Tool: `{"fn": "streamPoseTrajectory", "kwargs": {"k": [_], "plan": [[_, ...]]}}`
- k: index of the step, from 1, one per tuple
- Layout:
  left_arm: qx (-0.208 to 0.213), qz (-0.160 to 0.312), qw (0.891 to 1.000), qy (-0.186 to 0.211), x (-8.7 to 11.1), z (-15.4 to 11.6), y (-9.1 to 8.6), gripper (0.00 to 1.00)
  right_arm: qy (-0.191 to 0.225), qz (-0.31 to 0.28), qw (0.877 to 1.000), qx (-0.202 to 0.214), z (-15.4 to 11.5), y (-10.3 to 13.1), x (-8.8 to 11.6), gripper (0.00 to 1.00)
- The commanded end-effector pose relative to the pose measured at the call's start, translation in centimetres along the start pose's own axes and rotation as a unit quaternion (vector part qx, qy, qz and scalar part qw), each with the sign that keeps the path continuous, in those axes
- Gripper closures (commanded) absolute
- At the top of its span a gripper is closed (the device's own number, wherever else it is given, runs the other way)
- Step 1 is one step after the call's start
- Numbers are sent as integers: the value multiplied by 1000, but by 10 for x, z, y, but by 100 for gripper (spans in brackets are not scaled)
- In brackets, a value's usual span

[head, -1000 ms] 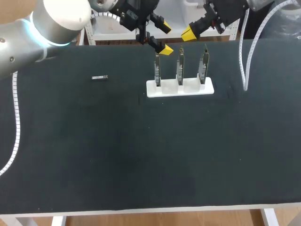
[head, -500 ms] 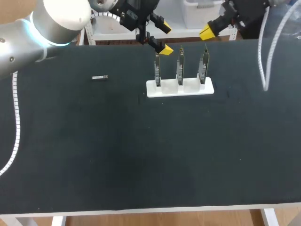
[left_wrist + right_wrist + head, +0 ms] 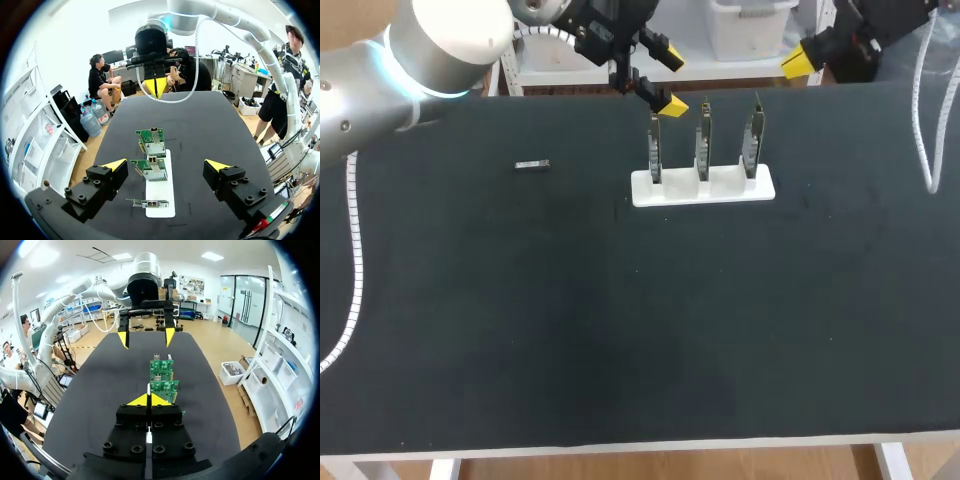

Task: Pick up the optical module with the left hand, and insert it into the network port with the right hand.

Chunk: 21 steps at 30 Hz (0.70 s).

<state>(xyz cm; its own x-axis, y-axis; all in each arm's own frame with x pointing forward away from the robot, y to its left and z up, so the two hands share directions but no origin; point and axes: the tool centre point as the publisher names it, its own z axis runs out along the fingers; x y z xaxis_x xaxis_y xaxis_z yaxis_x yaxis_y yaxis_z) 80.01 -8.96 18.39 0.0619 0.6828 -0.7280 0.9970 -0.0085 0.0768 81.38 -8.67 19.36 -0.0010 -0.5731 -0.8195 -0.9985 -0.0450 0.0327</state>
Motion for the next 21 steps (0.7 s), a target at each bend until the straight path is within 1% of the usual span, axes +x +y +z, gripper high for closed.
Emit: {"fn": "streamPoseTrajectory", "kwargs": {"k": [1,4,5,6,7,21], "plan": [[-1,-1,1000,2,-1,0,-1,0,9,0,999,49,-4,7,-1,100],[-1,-1,1000,2,-1,0,-1,0,10,5,999,54,-7,6,-1,100],[-1,-1,1000,2,-1,0,-1,0,8,14,998,60,-6,6,-1,87],[-1,-1,1000,2,-1,0,-1,0,2,21,998,60,-4,5,-2,53],[-1,-1,1000,2,-1,0,-1,0,2,21,998,60,-4,5,-2,0],[-1,-1,1000,2,-1,0,-1,0,2,21,998,60,-4,5,-2,0]]}}
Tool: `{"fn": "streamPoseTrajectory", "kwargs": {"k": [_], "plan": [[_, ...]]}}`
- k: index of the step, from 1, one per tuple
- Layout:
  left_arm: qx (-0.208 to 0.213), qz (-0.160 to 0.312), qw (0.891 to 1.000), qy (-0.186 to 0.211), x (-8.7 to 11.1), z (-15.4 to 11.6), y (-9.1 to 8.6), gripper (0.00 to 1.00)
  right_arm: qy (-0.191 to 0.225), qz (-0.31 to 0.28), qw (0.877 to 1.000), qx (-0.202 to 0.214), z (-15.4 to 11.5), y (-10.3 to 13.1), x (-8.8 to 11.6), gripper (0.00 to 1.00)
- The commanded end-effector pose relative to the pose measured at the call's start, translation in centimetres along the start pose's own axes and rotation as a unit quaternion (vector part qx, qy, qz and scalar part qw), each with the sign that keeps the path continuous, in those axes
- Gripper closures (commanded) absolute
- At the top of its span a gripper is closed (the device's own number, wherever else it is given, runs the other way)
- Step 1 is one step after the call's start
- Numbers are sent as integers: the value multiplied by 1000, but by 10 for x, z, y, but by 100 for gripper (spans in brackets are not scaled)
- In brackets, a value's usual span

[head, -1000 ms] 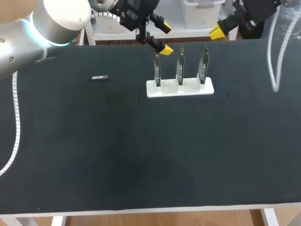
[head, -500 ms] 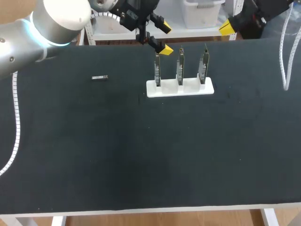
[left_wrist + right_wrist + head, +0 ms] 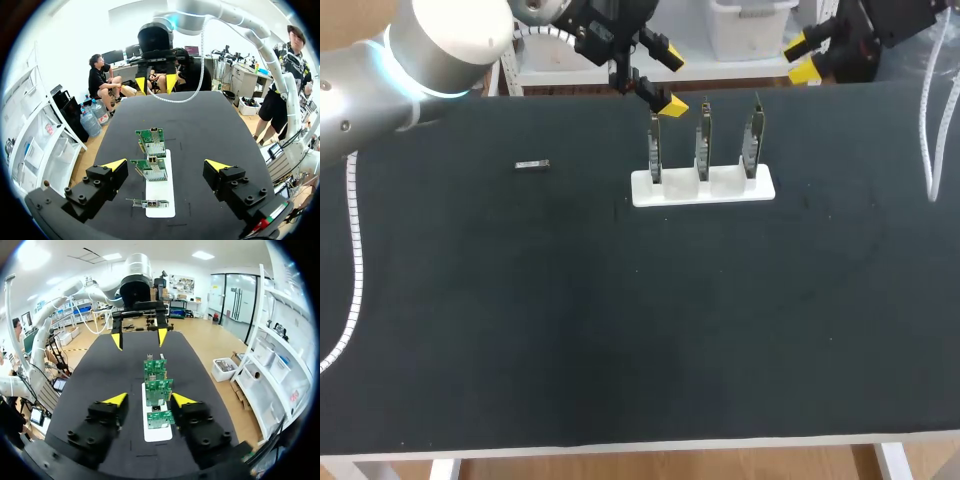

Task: Pick up the optical module with the left hand, and insert it into the network port with the right hand.

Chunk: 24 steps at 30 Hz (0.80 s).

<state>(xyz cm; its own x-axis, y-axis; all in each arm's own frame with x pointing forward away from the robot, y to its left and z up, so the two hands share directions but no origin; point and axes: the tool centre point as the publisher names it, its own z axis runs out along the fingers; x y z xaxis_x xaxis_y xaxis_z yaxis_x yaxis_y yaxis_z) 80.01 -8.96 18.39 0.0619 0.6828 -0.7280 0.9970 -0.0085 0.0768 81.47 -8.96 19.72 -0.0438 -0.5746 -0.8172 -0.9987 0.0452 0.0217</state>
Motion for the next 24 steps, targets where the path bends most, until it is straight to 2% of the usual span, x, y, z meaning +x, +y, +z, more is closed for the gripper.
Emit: {"fn": "streamPoseTrajectory", "kwargs": {"k": [1,11,24], "plan": [[-1,-1,1000,2,-1,0,-1,0,1,-1,1000,20,0,6,0,0],[-1,-1,1000,2,-1,0,-1,0,1,-1,1000,20,0,6,0,0],[-1,-1,1000,2,-1,0,-1,0,-11,0,1000,5,-15,33,22,0]]}}
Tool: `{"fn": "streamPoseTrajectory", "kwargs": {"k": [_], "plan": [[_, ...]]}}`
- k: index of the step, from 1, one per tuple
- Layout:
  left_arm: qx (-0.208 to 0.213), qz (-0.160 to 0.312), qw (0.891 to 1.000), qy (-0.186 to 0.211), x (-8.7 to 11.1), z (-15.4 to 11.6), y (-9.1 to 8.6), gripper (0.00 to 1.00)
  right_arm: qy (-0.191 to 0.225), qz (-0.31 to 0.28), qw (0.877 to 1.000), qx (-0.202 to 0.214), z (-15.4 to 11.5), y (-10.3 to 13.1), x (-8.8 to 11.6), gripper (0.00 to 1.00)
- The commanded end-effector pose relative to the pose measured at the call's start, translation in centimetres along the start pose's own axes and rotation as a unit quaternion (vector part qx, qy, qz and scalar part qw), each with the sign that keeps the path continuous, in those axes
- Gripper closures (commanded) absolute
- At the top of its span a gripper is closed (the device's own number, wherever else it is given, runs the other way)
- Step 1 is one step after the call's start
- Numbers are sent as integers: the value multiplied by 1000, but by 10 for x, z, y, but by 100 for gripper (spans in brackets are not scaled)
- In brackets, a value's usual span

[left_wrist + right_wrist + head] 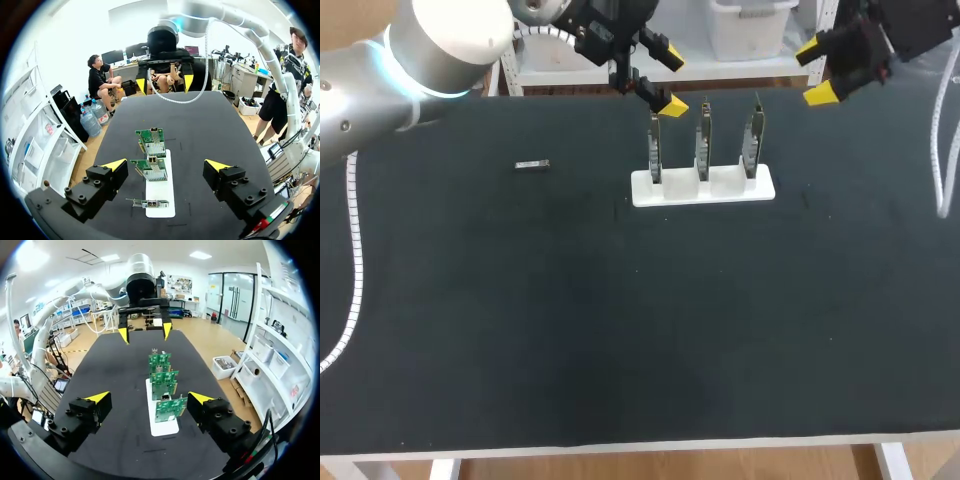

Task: Pick up the optical module with the left hand, and insert it into the network port with the right hand.

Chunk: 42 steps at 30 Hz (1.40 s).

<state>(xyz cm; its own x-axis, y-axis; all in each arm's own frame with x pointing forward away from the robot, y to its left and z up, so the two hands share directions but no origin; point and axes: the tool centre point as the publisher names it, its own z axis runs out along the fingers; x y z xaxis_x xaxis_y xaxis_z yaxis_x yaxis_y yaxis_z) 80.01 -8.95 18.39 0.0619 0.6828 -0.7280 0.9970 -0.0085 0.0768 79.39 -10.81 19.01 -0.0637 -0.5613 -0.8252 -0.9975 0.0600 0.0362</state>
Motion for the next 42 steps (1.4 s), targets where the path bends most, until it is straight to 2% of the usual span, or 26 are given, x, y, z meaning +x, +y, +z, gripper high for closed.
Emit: {"fn": "streamPoseTrajectory", "kwargs": {"k": [1,6,14,21,41,42], "plan": [[-1,-1,1000,2,-1,0,-1,0,-4,-16,1000,-4,-3,15,5,0],[-1,-1,1000,2,-1,0,-1,0,2,-39,999,-27,-2,20,6,0],[-1,-1,1000,2,-1,0,-1,0,4,-52,998,-24,-6,13,7,0],[-1,-1,1000,2,-1,0,-1,0,1,-49,998,-41,5,11,12,0],[-1,-1,1000,2,-1,0,-1,0,3,-44,998,-33,2,11,13,0],[-11,4,1000,24,1,-7,1,0,3,-44,998,-33,2,11,13,0]]}}
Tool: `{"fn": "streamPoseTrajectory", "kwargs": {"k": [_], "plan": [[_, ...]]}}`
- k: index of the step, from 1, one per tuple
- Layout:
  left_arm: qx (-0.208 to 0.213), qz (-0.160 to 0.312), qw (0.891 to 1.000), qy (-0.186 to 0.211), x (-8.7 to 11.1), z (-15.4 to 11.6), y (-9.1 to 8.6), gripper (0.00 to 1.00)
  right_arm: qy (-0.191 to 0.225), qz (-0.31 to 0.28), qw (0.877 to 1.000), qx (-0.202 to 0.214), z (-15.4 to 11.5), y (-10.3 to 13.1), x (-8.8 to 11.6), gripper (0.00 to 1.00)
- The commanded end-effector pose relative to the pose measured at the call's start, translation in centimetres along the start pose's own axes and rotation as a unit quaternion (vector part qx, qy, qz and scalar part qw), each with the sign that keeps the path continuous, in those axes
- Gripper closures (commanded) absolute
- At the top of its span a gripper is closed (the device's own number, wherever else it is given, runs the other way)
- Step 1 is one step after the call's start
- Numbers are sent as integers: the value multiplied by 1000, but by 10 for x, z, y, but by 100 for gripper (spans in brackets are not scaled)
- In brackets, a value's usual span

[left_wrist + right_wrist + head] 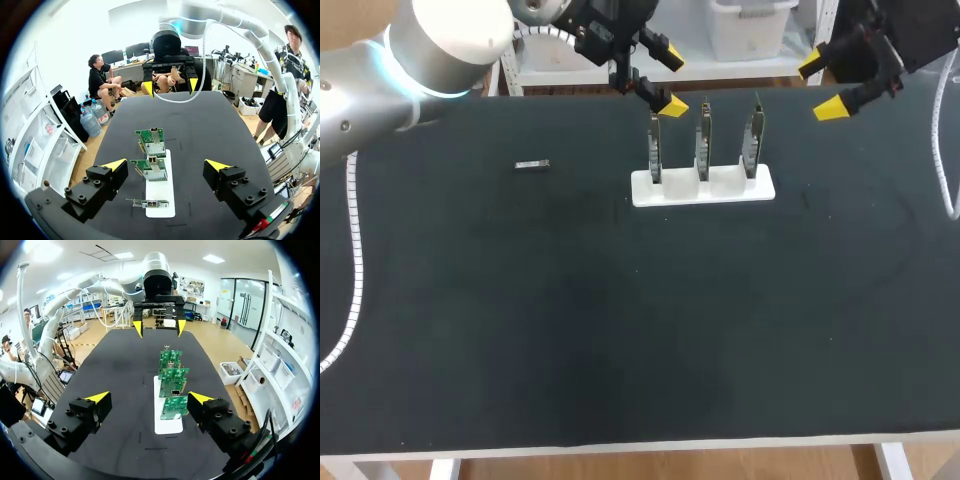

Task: Pick up the optical module with the left hand, and insert it into the network port with the right hand.

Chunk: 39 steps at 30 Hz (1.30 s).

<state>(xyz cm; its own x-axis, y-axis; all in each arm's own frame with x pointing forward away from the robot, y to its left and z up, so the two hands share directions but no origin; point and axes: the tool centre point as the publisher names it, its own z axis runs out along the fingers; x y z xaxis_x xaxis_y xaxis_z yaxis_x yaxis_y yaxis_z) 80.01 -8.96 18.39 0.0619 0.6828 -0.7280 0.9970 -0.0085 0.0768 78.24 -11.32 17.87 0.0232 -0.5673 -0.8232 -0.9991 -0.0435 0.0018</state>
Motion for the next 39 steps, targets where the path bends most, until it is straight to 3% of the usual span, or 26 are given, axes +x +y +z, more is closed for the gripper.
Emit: {"fn": "streamPoseTrajectory", "kwargs": {"k": [1,7,13,27,35,37,39], "plan": [[-17,7,999,31,3,-13,2,0,0,0,1000,0,0,0,0,0],[-44,-2,996,72,23,-53,2,0,0,0,1000,0,0,0,0,0],[-60,-16,994,88,43,-75,-9,0,0,0,1000,0,0,0,0,0],[-74,-79,990,92,89,-81,-47,0,0,0,1000,0,0,0,0,0],[-71,-90,988,106,107,-84,-66,0,0,0,1000,0,0,0,0,0],[-72,-83,989,99,111,-87,-68,0,0,0,1000,0,0,0,0,0],[-64,-89,992,64,111,-88,-68,0,0,0,1000,0,0,0,0,0]]}}
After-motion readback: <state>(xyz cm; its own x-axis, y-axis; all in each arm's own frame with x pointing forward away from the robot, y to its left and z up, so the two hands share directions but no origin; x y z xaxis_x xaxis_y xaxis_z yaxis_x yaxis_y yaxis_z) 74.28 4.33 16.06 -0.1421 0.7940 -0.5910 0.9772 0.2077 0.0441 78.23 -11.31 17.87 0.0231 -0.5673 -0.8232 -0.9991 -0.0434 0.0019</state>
